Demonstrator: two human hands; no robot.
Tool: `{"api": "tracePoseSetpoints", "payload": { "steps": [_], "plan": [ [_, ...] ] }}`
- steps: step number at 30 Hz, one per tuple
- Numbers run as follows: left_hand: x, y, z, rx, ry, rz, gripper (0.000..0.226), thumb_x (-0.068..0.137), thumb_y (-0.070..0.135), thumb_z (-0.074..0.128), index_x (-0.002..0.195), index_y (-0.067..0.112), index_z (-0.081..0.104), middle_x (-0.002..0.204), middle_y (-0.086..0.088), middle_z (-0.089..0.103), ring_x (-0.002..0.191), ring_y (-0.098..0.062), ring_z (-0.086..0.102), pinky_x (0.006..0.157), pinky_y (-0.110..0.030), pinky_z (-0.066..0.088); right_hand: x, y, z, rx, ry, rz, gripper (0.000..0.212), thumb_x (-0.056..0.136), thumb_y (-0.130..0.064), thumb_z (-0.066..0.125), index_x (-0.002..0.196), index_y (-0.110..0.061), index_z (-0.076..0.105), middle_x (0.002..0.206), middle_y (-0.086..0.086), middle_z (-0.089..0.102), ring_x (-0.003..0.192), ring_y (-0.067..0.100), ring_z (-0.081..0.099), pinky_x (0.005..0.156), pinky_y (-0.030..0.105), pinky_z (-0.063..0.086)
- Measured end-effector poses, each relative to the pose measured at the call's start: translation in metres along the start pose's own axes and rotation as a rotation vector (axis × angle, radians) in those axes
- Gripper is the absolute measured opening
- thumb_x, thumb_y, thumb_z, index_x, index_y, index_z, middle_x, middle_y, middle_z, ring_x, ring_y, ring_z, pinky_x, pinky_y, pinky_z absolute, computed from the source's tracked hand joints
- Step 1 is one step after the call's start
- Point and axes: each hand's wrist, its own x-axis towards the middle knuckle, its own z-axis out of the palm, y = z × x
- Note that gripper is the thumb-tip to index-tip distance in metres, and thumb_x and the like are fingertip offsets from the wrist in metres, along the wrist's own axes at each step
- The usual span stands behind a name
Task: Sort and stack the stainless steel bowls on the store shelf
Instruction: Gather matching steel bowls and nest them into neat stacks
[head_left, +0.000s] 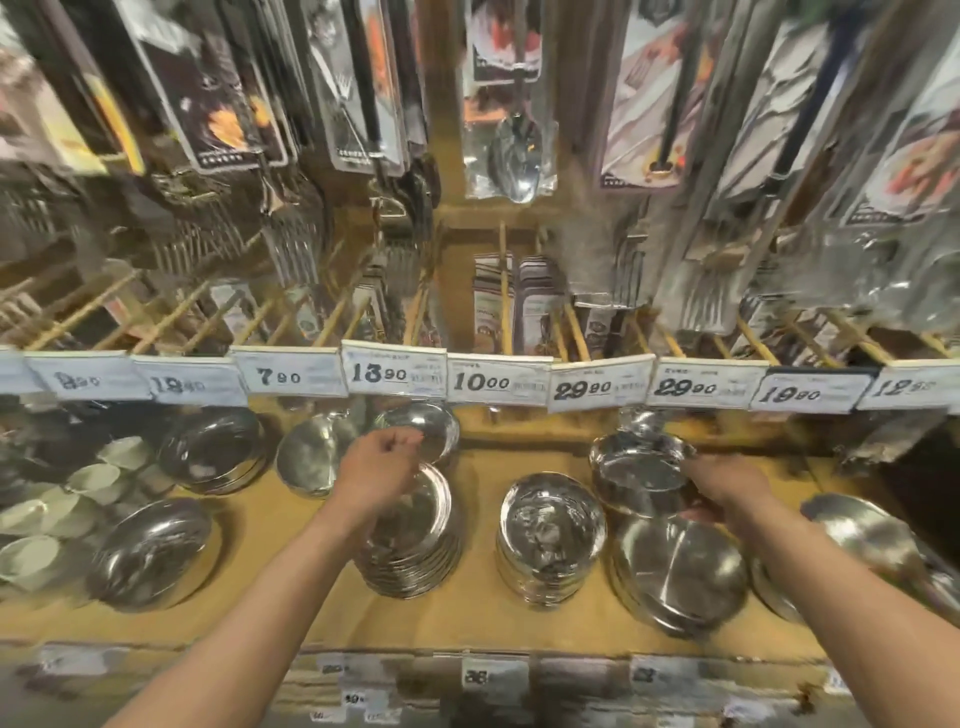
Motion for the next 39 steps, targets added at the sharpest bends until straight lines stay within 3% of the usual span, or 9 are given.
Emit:
{"api": "tracePoseSetpoints", "payload": {
  "steps": [11, 14, 17, 20, 26, 29, 33, 36, 39],
  "plan": [
    [0.011, -0.018, -0.029, 0.028, -0.023, -0.027, 0.016, 0.098, 0.013, 0.057, 0.098, 0.010, 0.072, 0.094, -0.007, 0.074, 0.080, -0.019, 0.065, 0.079, -0.037, 0.056, -0.056, 0.036, -0.023, 0.103, 0.132, 0.091, 0.024, 0.090, -0.014, 0.071, 0.083, 0.006, 0.061, 0.086, 0.022, 0.066, 0.063, 0.039, 0.070, 0.067, 0.053, 0.063],
    [0.016, -0.023, -0.027, 0.035, -0.019, -0.014, 0.015, 0.097, 0.014, 0.059, 0.096, 0.011, 0.073, 0.086, -0.002, 0.071, 0.073, -0.015, 0.061, 0.070, -0.031, 0.054, -0.084, 0.048, -0.030, 0.171, 0.151, 0.134, 0.019, 0.090, -0.011, 0.071, 0.091, 0.005, 0.060, 0.086, 0.019, 0.063, 0.062, 0.036, 0.070, 0.053, 0.045, 0.063],
    [0.022, -0.024, -0.023, 0.020, -0.076, -0.034, 0.014, 0.095, 0.013, 0.060, 0.096, 0.010, 0.073, 0.089, -0.003, 0.070, 0.083, -0.020, 0.062, 0.090, -0.041, 0.055, -0.110, 0.062, -0.035, 0.260, 0.144, 0.155, 0.015, 0.090, -0.009, 0.070, 0.092, 0.004, 0.062, 0.090, 0.021, 0.067, 0.065, 0.032, 0.071, 0.055, 0.039, 0.063],
    [0.027, -0.021, -0.026, 0.056, -0.134, -0.006, 0.013, 0.090, 0.011, 0.056, 0.081, 0.011, 0.067, 0.078, 0.002, 0.067, 0.073, -0.021, 0.059, 0.083, -0.042, 0.054, -0.133, 0.076, -0.041, 0.301, 0.183, 0.126, 0.006, 0.089, -0.002, 0.065, 0.092, 0.003, 0.067, 0.093, 0.023, 0.070, 0.070, 0.033, 0.073, 0.062, 0.037, 0.063],
    [0.050, -0.024, -0.039, 0.033, -0.066, -0.042, 0.017, 0.092, 0.005, 0.056, 0.103, 0.006, 0.070, 0.084, -0.006, 0.069, 0.072, -0.023, 0.061, 0.071, -0.036, 0.053, -0.173, 0.072, -0.050, 0.479, 0.222, 0.075, 0.010, 0.094, -0.002, 0.059, 0.097, -0.002, 0.069, 0.092, 0.019, 0.072, 0.065, 0.026, 0.073, 0.047, 0.025, 0.059],
    [0.055, -0.028, -0.046, 0.051, -0.006, -0.064, 0.010, 0.085, 0.006, 0.064, 0.080, 0.011, 0.071, 0.084, -0.007, 0.073, 0.077, -0.025, 0.066, 0.073, -0.035, 0.058, -0.193, 0.053, -0.052, 0.536, 0.206, 0.020, 0.011, 0.093, -0.002, 0.059, 0.095, -0.002, 0.070, 0.097, 0.018, 0.074, 0.064, 0.021, 0.076, 0.053, 0.025, 0.060],
    [0.058, -0.028, -0.058, 0.095, 0.010, -0.102, 0.018, 0.075, 0.003, 0.067, 0.063, 0.016, 0.062, 0.053, 0.003, 0.063, 0.045, -0.012, 0.052, 0.044, -0.020, 0.041, -0.220, 0.019, -0.040, 0.525, 0.092, -0.058, 0.016, 0.091, 0.001, 0.060, 0.087, -0.005, 0.074, 0.092, 0.013, 0.078, 0.074, 0.024, 0.075, 0.055, 0.026, 0.061],
    [0.065, -0.030, -0.064, 0.072, -0.026, -0.167, 0.031, 0.078, -0.001, 0.066, 0.051, 0.014, 0.061, 0.039, 0.005, 0.055, 0.032, -0.008, 0.048, 0.039, -0.017, 0.038, -0.238, -0.005, -0.018, 0.470, -0.009, -0.116, 0.025, 0.092, 0.004, 0.059, 0.081, -0.009, 0.076, 0.074, 0.004, 0.078, 0.058, 0.011, 0.072, 0.050, 0.023, 0.059],
    [0.075, -0.034, -0.063, 0.046, -0.098, -0.197, 0.046, 0.083, -0.001, 0.065, 0.040, 0.015, 0.066, 0.041, 0.008, 0.059, 0.041, -0.006, 0.056, 0.046, -0.019, 0.047, -0.247, -0.021, 0.006, 0.404, -0.143, -0.143, 0.022, 0.093, 0.002, 0.059, 0.093, -0.009, 0.078, 0.089, 0.009, 0.079, 0.069, 0.017, 0.074, 0.058, 0.029, 0.061]
  ]
}}
